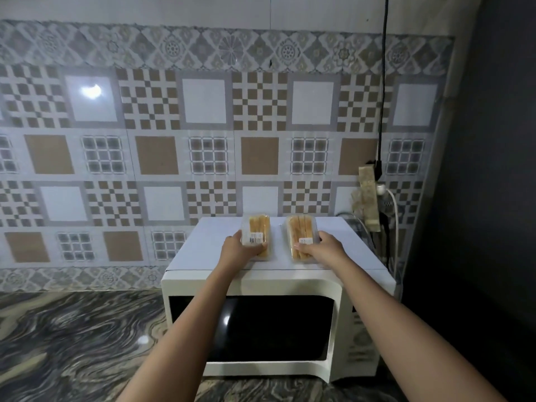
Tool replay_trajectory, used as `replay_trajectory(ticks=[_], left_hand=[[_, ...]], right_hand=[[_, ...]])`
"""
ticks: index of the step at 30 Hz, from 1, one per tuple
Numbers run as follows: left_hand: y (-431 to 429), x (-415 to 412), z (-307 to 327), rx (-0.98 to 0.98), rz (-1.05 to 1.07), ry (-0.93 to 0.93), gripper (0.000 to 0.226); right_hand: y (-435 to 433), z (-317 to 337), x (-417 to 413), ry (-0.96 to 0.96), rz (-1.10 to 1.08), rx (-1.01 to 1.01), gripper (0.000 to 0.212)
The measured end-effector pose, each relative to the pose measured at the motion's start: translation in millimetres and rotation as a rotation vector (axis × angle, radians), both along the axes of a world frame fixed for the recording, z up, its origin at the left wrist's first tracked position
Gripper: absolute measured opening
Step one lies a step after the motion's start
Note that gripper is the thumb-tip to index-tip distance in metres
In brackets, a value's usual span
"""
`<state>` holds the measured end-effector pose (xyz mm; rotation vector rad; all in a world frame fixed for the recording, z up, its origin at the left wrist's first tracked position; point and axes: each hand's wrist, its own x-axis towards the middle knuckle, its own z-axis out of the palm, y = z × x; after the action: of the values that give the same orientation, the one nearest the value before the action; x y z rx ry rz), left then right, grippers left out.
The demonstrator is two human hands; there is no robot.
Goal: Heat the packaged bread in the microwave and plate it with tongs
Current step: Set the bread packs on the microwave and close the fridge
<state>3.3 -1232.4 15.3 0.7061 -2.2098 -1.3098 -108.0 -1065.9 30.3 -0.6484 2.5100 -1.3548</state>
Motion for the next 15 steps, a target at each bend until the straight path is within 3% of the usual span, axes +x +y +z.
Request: replay_trajectory(ticks=[9, 15], left_hand=[[-5.2, -3.9, -8.3, -0.036, 0.03, 0.065, 0.034], [-2.0, -3.0, -13.6, -0.128, 0.075, 0.05, 0.041]], right_hand=[[-16.3, -5.1, -0.6, 0.064, -0.12, -0.041, 0.048], [-11.6, -8.8, 2.0, 0.051, -0.107, -0.028, 0.043]])
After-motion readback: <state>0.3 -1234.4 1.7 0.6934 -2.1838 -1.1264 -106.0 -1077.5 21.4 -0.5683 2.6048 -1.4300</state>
